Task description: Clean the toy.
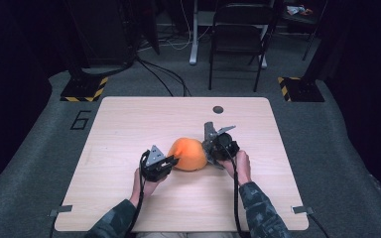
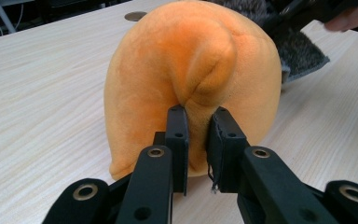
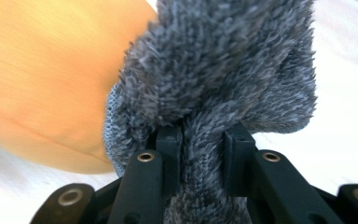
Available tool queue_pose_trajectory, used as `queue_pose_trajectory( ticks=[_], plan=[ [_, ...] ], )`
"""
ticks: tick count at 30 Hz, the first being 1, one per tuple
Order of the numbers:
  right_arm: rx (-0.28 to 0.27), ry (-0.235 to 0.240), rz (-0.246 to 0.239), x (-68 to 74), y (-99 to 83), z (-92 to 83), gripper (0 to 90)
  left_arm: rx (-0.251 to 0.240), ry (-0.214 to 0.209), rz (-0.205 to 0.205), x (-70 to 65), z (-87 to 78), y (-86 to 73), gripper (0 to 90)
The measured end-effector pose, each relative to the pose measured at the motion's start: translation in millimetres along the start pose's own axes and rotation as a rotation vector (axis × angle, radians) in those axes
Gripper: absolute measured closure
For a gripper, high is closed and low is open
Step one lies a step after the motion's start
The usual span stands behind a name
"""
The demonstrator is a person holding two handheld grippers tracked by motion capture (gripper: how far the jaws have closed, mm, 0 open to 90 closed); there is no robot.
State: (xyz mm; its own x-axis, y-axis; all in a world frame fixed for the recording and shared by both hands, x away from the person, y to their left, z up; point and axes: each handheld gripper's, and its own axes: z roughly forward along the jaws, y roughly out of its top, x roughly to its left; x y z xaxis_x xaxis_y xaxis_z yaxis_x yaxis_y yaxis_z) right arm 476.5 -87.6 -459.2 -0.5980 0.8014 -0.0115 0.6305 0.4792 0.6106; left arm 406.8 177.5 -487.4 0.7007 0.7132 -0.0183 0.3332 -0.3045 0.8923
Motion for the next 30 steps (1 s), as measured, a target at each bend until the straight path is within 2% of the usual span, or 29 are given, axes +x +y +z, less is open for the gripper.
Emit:
queue_pose_trajectory(
  ticks=[5,6,7,8,9,11,12,13,14,15,16,18,20,21,23,25,27,28,30],
  plan=[
    [0.065,-0.021,0.012,-7.4,-5.7,10.7,72.4,0.001,-0.001,-0.002,1.4,-0.5,-0.1,78.8],
    [0.063,-0.030,0.017,-8.2,-6.0,11.2,72.4,0.001,-0.003,-0.003,1.8,-0.7,0.0,78.7],
    [0.054,-0.037,0.026,-8.2,-5.9,9.9,72.5,0.001,-0.004,-0.010,1.9,-0.7,-0.1,78.6],
    [0.041,-0.044,0.009,-9.8,-4.8,6.5,72.5,0.001,-0.003,-0.009,2.2,-0.7,-0.1,78.5],
    [0.030,-0.042,0.014,-9.2,-3.6,2.8,72.4,-0.001,0.005,-0.004,2.9,-0.8,0.0,78.4],
    [-0.032,-0.022,0.035,-9.0,3.6,-15.6,72.5,0.002,0.002,-0.010,3.6,-1.3,-0.2,78.3],
    [-0.075,-0.012,0.026,-7.5,7.4,-25.6,72.5,0.001,0.004,-0.011,3.8,-1.3,-0.3,78.3],
    [-0.092,0.006,0.023,-5.5,10.7,-32.9,72.5,0.001,0.003,-0.011,3.9,-1.2,-0.3,78.2],
    [-0.125,0.038,0.017,-0.1,15.2,-42.8,72.5,0.002,0.004,-0.010,3.7,-1.2,-0.3,78.2],
    [-0.144,0.047,-0.007,4.8,18.1,-47.9,72.5,0.002,0.006,-0.007,4.0,-1.3,-0.3,78.2],
    [-0.138,0.056,-0.027,12.4,21.0,-49.6,72.4,0.002,0.006,-0.006,3.7,-1.4,-0.2,78.1],
    [-0.094,0.080,-0.063,21.4,21.9,-41.9,72.5,-0.002,0.012,-0.001,3.0,-1.0,-0.2,77.7],
    [-0.052,0.051,-0.106,27.1,19.6,-30.4,72.7,-0.003,0.008,-0.008,2.1,-0.3,-0.4,76.8],
    [-0.050,0.049,-0.099,27.7,17.9,-25.4,72.8,-0.004,0.015,-0.002,2.5,-0.3,-0.2,75.4],
    [-0.057,0.064,-0.074,24.1,16.5,-22.4,72.8,-0.005,0.023,0.002,2.1,-1.6,0.9,66.8],
    [-0.059,0.068,-0.071,22.0,15.6,-22.7,72.8,0.013,0.041,0.024,0.5,-1.4,1.9,56.8],
    [-0.061,0.062,-0.073,22.9,15.1,-22.3,72.8,0.028,0.036,0.020,-1.3,2.4,0.2,50.2],
    [-0.064,0.053,-0.081,25.0,14.9,-21.9,72.9,0.030,0.038,0.031,-1.8,4.0,-0.4,49.8],
    [-0.063,0.041,-0.094,27.1,14.3,-21.1,72.9,0.026,0.039,0.043,-2.8,6.3,-0.7,55.8]
  ],
)
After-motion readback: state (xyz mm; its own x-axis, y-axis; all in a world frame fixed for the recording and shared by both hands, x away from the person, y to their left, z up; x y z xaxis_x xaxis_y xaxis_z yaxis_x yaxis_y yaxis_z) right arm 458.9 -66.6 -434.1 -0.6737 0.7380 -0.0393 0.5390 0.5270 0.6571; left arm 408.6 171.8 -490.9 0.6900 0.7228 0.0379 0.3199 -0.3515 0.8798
